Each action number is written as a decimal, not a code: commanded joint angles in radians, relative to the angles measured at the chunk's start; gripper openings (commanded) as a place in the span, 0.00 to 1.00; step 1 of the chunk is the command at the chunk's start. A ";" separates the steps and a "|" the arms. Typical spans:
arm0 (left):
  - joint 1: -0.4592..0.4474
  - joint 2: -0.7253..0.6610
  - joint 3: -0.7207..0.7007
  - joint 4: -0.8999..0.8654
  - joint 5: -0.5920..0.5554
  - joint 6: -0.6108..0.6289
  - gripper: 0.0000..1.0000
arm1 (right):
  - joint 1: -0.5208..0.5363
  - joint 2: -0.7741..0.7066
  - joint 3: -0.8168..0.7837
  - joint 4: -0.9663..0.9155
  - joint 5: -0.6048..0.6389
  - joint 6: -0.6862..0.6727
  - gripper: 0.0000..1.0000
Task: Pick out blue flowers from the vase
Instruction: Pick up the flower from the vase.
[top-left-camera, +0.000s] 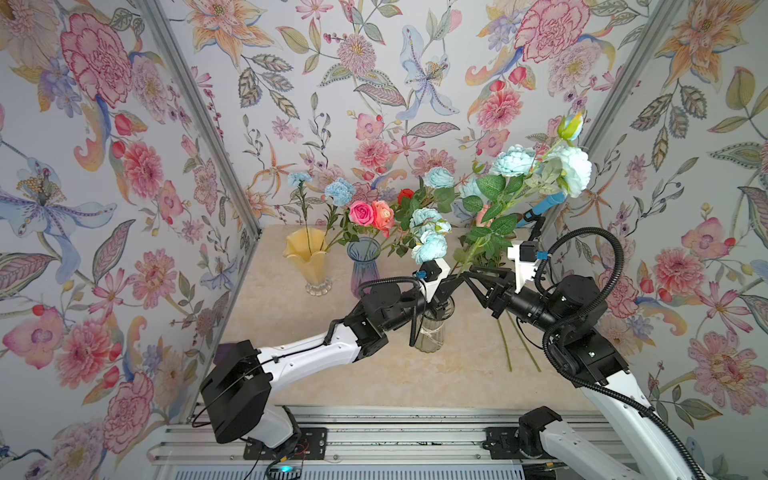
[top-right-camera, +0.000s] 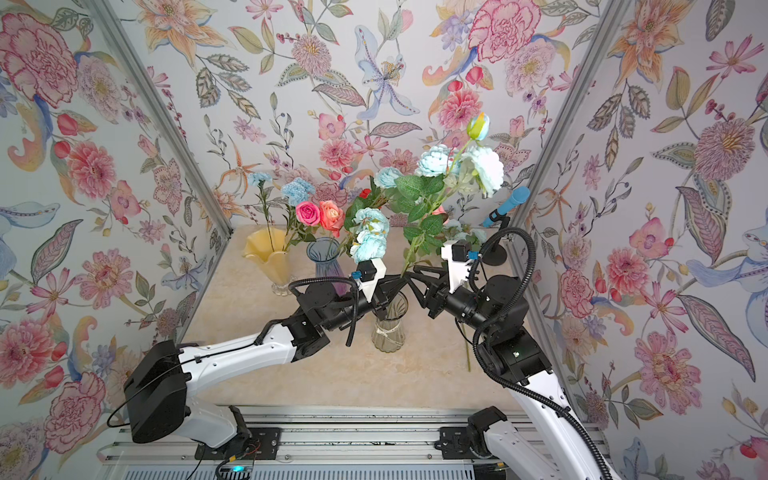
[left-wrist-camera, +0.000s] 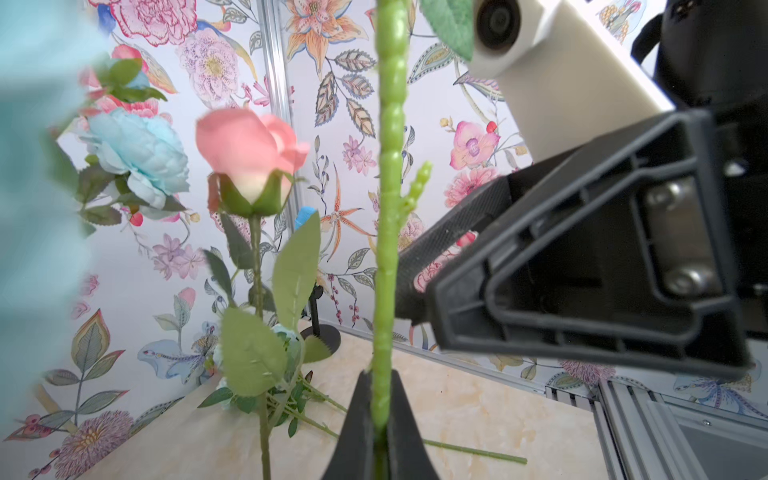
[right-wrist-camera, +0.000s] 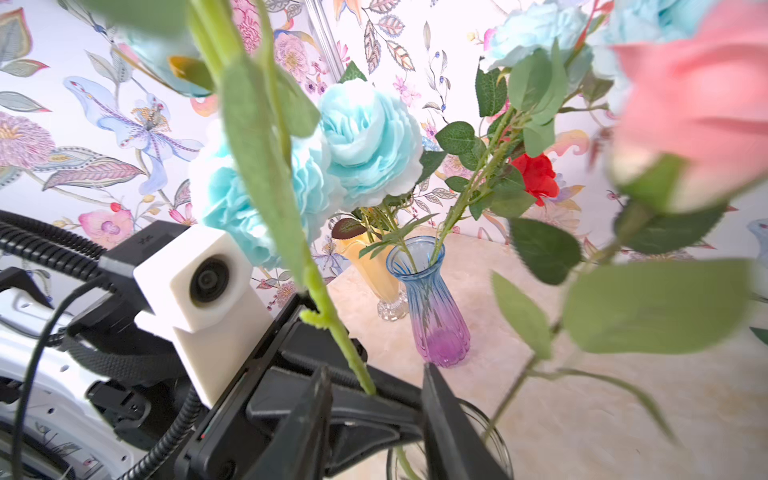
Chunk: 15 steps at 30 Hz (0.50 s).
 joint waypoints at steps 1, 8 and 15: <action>0.005 -0.028 0.049 0.003 0.047 -0.039 0.00 | 0.006 0.021 0.064 0.074 -0.056 0.014 0.34; 0.004 -0.021 0.102 -0.001 0.085 -0.067 0.00 | 0.007 0.076 0.126 0.154 -0.096 0.034 0.30; 0.004 -0.024 0.111 0.003 0.099 -0.079 0.00 | 0.013 0.111 0.179 0.168 -0.104 0.029 0.22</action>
